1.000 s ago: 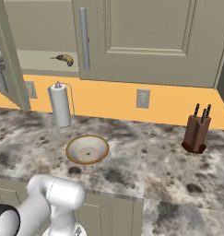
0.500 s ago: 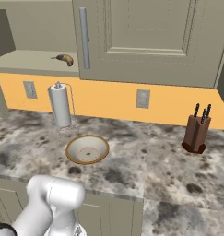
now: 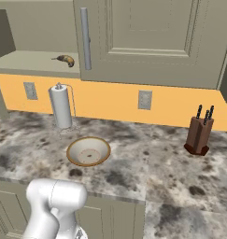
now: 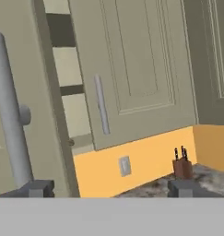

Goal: Open the cabinet. Pick the banana and apple from the cabinet and place them into the bowl. Then close the cabinet.

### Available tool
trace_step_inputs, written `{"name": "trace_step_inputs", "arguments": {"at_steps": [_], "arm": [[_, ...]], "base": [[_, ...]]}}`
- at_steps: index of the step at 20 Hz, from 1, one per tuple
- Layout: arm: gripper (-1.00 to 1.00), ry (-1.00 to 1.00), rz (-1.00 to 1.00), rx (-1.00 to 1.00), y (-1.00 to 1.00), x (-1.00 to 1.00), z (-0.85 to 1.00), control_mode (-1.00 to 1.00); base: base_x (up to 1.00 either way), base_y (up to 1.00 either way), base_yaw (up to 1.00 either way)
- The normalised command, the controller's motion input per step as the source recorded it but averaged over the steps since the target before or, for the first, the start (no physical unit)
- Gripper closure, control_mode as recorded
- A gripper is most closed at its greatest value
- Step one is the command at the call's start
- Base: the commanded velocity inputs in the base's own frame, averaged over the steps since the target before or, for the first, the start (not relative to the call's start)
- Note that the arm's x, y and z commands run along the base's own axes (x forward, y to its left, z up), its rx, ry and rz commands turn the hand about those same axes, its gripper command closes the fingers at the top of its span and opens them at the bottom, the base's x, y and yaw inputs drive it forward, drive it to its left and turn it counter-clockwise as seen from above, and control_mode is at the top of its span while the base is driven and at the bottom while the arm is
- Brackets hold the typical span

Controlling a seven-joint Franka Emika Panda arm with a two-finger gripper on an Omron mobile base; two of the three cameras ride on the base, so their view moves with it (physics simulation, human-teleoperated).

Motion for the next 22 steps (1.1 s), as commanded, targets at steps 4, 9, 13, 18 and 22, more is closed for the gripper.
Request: {"name": "trace_step_inputs", "arguments": {"at_steps": [4, 9, 13, 18, 22], "arm": [[-1.0, -0.2, 0.26, 0.33, -1.0, -0.22, 0.17, -1.0], [-1.0, -0.01, 0.36, 0.21, -0.99, 0.26, 0.0, -1.0], [-1.0, 0.02, 0.34, 0.12, -0.53, 0.94, -0.27, -1.0], [-1.0, 0.08, 0.26, 0.03, 0.0, 1.0, -0.26, -1.0], [-1.0, 0.03, 0.18, 0.0, 0.47, 1.0, -0.33, -1.0]], "base": [[0.0, 0.0, 0.0], [0.0, 0.0, 0.0], [0.0, 0.0, 0.0], [0.0, 0.0, 0.0], [0.0, 0.0, 0.0]]}}
